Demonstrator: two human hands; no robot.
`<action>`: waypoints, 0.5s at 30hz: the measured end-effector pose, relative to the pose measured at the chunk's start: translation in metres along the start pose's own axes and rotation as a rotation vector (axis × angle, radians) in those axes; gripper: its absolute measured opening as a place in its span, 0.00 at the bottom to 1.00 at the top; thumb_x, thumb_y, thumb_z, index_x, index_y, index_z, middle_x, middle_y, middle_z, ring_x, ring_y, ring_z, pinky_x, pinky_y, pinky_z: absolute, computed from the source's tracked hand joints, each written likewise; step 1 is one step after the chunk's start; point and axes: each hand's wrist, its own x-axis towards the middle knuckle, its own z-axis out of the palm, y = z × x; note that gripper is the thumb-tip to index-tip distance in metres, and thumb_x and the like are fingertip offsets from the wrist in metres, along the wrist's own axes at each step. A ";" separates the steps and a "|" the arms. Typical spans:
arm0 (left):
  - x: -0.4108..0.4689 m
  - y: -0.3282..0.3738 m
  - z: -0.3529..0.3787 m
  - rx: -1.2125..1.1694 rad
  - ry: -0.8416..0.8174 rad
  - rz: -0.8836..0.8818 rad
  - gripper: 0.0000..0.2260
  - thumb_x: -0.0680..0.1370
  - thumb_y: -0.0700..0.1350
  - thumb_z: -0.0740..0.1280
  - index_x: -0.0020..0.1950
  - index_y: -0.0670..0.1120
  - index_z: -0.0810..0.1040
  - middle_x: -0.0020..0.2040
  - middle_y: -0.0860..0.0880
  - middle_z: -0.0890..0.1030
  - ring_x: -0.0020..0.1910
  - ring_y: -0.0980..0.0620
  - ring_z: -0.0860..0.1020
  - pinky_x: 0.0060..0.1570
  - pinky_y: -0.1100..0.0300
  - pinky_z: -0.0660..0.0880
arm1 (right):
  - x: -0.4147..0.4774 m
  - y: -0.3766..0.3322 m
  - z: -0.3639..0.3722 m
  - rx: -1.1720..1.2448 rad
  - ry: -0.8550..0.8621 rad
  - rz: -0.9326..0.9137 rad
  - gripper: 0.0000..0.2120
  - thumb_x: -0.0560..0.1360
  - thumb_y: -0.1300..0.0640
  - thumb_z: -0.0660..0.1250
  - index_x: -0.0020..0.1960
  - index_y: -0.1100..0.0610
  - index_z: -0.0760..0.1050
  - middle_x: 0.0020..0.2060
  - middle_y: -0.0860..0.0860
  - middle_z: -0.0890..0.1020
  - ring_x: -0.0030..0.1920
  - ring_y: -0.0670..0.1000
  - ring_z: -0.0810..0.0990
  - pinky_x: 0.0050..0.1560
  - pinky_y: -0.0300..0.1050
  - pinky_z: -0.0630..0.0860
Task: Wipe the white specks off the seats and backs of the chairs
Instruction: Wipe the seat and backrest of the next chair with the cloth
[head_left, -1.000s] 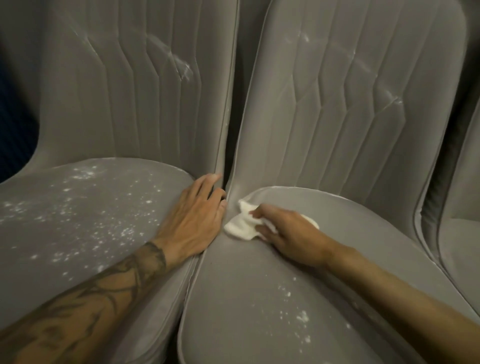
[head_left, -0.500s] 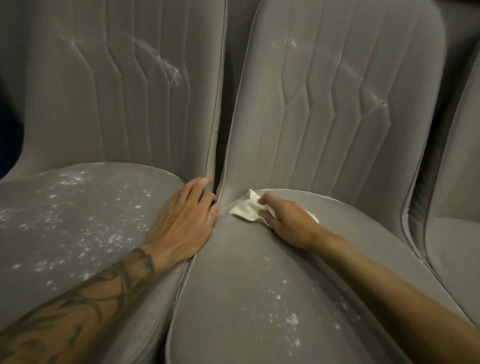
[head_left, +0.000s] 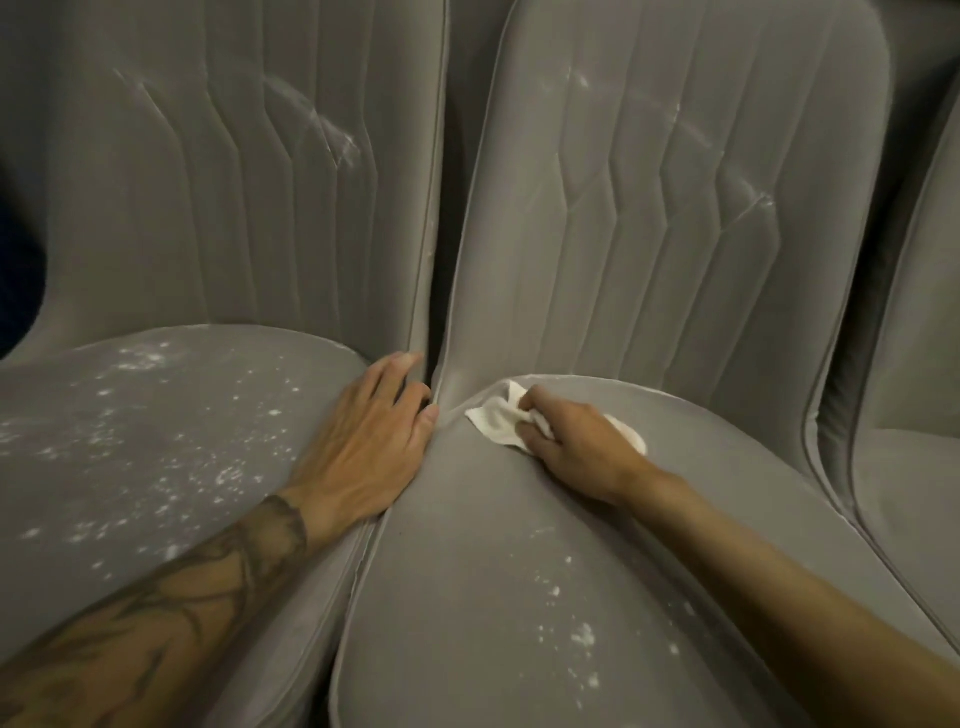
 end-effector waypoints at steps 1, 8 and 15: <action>0.000 -0.001 0.000 0.000 0.007 0.000 0.16 0.87 0.51 0.53 0.60 0.45 0.77 0.77 0.45 0.66 0.78 0.46 0.64 0.74 0.48 0.65 | -0.006 -0.011 0.006 0.002 0.027 -0.069 0.11 0.82 0.47 0.61 0.60 0.51 0.71 0.55 0.52 0.82 0.56 0.55 0.78 0.49 0.43 0.67; 0.000 -0.002 0.002 -0.006 -0.015 -0.004 0.18 0.85 0.54 0.53 0.61 0.46 0.77 0.78 0.46 0.64 0.79 0.46 0.63 0.76 0.47 0.65 | -0.034 -0.002 -0.008 0.026 -0.067 -0.171 0.12 0.81 0.40 0.61 0.59 0.46 0.71 0.57 0.46 0.81 0.56 0.50 0.79 0.55 0.42 0.72; 0.000 -0.004 0.004 0.004 0.023 0.008 0.15 0.86 0.53 0.56 0.59 0.46 0.77 0.77 0.46 0.66 0.78 0.46 0.64 0.73 0.47 0.66 | -0.020 -0.020 0.009 0.053 0.037 -0.090 0.10 0.82 0.44 0.61 0.58 0.49 0.72 0.51 0.51 0.82 0.53 0.55 0.79 0.49 0.46 0.69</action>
